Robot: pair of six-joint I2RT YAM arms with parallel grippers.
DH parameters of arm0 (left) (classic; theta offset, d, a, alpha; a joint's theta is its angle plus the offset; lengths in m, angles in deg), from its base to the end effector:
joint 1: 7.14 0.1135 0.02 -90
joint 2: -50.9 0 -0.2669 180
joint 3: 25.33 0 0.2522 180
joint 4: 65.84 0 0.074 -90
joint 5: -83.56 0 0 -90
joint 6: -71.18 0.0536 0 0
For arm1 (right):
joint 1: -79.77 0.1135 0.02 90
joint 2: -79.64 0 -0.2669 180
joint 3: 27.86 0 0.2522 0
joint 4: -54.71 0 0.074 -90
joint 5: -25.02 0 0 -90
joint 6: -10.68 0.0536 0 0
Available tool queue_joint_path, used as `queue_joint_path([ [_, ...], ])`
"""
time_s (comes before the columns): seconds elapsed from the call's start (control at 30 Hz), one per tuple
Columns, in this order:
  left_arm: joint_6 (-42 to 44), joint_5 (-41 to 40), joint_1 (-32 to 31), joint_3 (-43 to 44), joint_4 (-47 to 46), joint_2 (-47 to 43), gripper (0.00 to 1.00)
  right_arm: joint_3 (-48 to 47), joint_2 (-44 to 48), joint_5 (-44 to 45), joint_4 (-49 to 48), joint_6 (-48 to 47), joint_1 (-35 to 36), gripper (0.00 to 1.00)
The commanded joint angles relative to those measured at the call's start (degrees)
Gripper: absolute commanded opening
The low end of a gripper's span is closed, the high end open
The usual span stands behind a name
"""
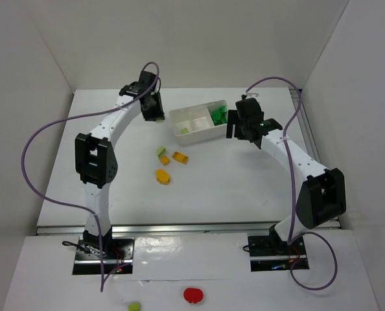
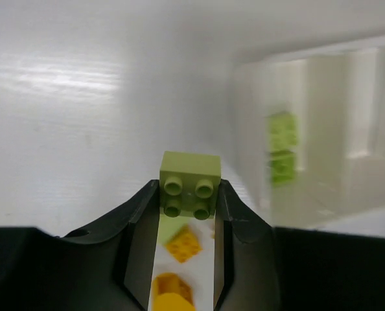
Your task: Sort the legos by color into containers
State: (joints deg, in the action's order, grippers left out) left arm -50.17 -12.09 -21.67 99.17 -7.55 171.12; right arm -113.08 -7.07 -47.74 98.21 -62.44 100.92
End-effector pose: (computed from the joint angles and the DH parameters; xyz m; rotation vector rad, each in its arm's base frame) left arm 0.4666 -0.1155 0.2599 -0.4083 2.4855 -0.2044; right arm 0.3278 0.1098 0.2849 0.0589 2.3114 -0.0192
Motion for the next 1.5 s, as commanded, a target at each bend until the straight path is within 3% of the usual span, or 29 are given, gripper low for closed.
queue_joint_path([
  [0.0, 1.99, 4.76, -4.01, 9.37, 1.96, 0.61, 0.35, -3.07, 0.85, 1.66, 0.32, 0.34, 0.65, 0.84],
  [0.27, 0.86, 7.67, -6.65, 21.36, 3.02, 11.52, 0.44, -1.93, 3.13, 2.72, 1.99, 0.87, 0.65, 0.84],
  [0.3, 0.86, 8.37, -6.66, 22.06, 3.02, 12.13, 0.54, -1.32, 3.13, 3.24, 1.99, 0.87, 0.65, 0.84],
  [0.33, 0.86, 8.98, -6.66, 23.37, 3.02, 12.75, 0.72, -1.31, 3.66, 3.24, 1.99, 0.87, 0.65, 0.84],
  [0.47, 0.24, 11.0, -7.19, 21.03, 1.09, 10.23, 0.89, -1.31, 3.66, 3.24, 2.52, 0.87, 0.65, 0.84],
  [0.7, 2.96, 6.79, -7.19, 3.83, -4.09, -3.58, 0.85, -1.31, 2.0, 2.01, 1.9, 0.87, 0.65, 0.84],
  [0.9, 4.28, 3.55, -6.66, -13.14, -6.29, -11.23, 0.88, -1.31, 0.94, 1.49, 0.76, 1.4, 1.7, 0.84],
  [1.23, 2.44, 1.6, -5.61, -25.92, -14.65, -10.54, 0.82, -1.31, 0.41, 2.01, 0.76, 1.4, 2.23, 0.84],
  [1.47, 1.3, 2.22, -5.08, -25.4, -14.65, -5.35, 0.64, -1.83, 0.41, 2.01, 1.29, 1.4, 2.23, 0.84],
])
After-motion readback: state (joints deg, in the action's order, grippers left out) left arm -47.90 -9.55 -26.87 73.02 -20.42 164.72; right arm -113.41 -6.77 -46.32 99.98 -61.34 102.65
